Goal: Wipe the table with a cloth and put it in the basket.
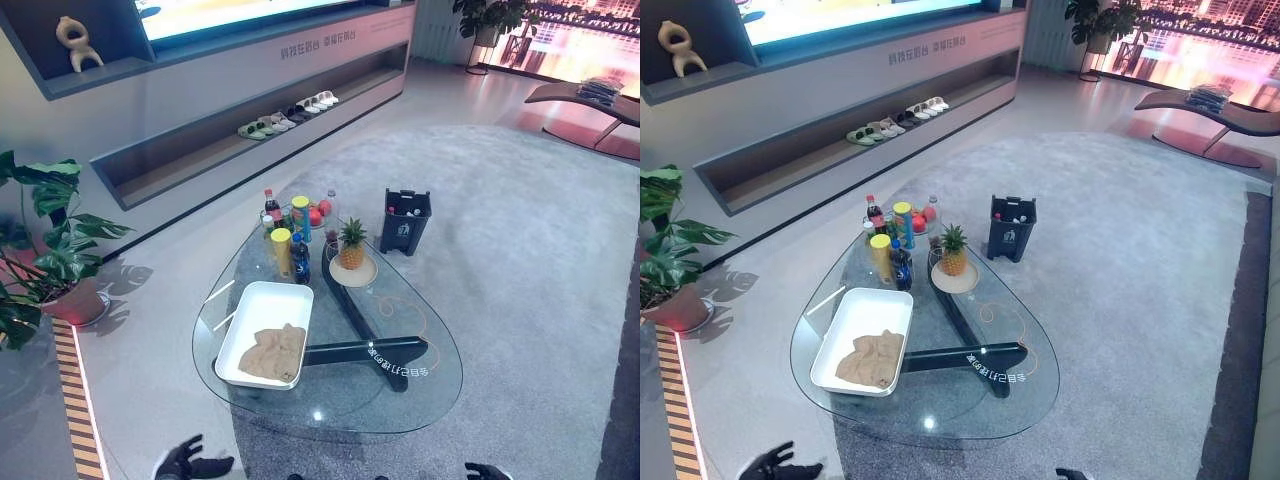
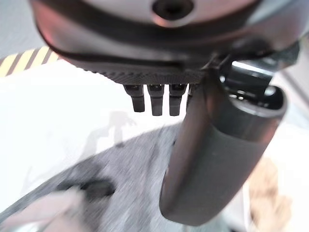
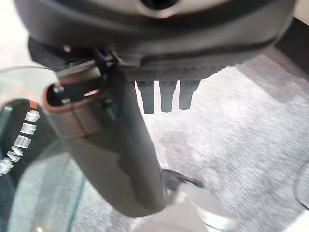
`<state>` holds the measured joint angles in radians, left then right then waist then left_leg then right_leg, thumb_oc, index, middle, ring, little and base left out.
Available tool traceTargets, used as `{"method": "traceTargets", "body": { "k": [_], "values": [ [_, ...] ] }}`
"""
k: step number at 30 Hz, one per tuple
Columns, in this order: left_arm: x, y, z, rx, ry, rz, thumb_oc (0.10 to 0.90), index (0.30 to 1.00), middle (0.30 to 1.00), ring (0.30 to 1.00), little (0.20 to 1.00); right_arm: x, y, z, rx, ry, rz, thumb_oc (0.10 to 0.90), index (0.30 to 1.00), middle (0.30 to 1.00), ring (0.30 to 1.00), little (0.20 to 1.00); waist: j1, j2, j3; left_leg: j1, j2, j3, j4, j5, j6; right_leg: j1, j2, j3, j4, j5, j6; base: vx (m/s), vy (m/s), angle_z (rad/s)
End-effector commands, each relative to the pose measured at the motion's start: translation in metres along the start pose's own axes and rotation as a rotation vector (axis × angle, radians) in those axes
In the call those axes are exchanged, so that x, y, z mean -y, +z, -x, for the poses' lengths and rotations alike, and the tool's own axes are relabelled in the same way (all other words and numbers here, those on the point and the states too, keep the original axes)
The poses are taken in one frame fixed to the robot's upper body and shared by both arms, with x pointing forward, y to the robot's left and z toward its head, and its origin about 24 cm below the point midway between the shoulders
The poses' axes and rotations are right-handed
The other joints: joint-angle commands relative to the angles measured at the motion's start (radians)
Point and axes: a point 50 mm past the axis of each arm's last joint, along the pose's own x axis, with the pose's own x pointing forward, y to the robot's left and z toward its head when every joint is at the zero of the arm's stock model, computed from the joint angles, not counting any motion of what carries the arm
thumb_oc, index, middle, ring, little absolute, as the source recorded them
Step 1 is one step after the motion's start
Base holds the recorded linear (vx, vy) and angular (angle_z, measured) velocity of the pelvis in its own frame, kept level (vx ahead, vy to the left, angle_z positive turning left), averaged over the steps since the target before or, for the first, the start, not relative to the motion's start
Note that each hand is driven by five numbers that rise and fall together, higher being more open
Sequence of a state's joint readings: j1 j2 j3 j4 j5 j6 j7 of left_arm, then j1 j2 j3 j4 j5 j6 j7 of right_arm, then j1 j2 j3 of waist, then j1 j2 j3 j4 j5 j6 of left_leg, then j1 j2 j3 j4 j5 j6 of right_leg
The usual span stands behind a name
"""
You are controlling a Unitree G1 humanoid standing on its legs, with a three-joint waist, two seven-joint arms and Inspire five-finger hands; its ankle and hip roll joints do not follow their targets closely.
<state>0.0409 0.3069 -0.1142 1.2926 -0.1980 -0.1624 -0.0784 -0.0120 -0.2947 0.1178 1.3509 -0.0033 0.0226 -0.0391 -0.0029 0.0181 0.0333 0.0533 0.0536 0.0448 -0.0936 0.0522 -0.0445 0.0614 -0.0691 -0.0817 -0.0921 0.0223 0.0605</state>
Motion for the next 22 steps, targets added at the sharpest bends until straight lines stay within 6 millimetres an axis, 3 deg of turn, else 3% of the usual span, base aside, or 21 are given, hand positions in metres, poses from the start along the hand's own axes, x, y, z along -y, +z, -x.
{"method": "traceTargets", "body": {
  "k": [1,7,22],
  "values": [
    [-0.009,0.035,-0.006,0.078,0.015,-0.045,0.800,0.900,0.900,0.900,0.900,0.006,0.014,-0.001,-0.012,-0.006,0.042,0.800,0.900,0.900,0.900,0.900,0.004,-0.010,0.024,0.024,-0.033,0.005,0.006,-0.049,0.011,0.035,-0.008,-0.073,0.030,-0.005,0.017,0.00,0.000,0.00],
    [0.009,0.029,-0.009,0.008,-0.031,-0.104,0.800,0.900,0.900,0.900,0.900,-0.006,0.015,-0.001,-0.026,0.040,0.113,0.800,0.900,0.900,0.900,0.900,0.004,-0.015,0.021,0.035,-0.027,0.008,0.006,-0.049,0.012,0.043,-0.006,-0.075,0.028,-0.001,0.016,0.00,0.000,0.00],
    [0.015,0.024,-0.009,-0.039,-0.041,-0.129,0.800,0.900,0.900,0.900,0.900,-0.007,0.015,-0.001,-0.019,0.038,0.128,0.800,0.900,0.900,0.900,0.900,-0.003,-0.018,0.018,0.058,-0.023,-0.002,0.006,-0.054,0.017,0.057,0.005,-0.057,0.041,-0.016,0.005,0.00,0.000,0.00]
  ]
}}
